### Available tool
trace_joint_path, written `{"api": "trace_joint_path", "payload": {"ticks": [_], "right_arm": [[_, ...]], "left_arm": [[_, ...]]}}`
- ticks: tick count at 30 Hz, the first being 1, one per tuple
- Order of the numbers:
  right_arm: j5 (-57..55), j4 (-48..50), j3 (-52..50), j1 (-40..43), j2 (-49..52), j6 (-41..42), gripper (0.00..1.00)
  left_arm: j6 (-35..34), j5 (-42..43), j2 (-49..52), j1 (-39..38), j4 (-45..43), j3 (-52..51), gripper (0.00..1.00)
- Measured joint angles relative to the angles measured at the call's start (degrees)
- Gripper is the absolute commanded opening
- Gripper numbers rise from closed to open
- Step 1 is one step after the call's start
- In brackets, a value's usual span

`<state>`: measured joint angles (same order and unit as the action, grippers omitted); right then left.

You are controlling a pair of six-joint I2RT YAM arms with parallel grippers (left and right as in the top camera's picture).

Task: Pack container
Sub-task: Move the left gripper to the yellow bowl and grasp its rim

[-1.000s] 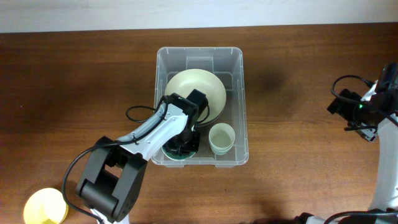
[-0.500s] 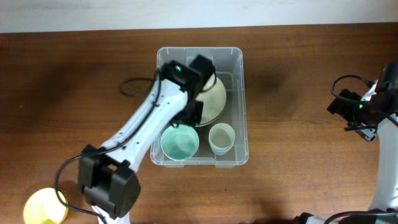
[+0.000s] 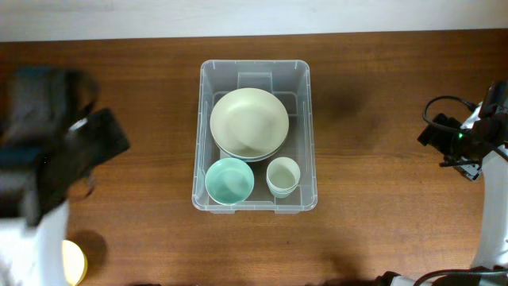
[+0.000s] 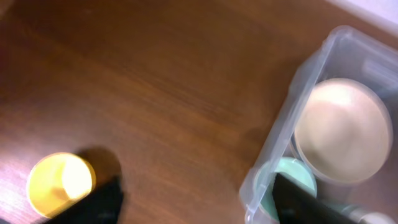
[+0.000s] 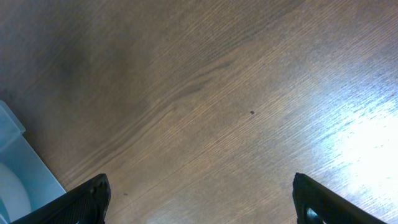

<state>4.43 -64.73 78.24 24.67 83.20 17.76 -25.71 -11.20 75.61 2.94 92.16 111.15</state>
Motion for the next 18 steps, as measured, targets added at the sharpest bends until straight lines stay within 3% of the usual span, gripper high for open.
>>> {"api": "trace_joint_path", "payload": {"ticks": [7,18], "right_arm": [[0.44,0.09,0.02,0.00,-0.02,0.00,0.89],[0.90,0.17,0.09,0.00,-0.04,-0.04,0.89]], "left_arm": [[-1.75,-0.44,-11.87,16.48,-4.50,-21.29,0.99],[-6.29,1.40,-12.70,31.78,-22.53,-53.18,0.99]]}}
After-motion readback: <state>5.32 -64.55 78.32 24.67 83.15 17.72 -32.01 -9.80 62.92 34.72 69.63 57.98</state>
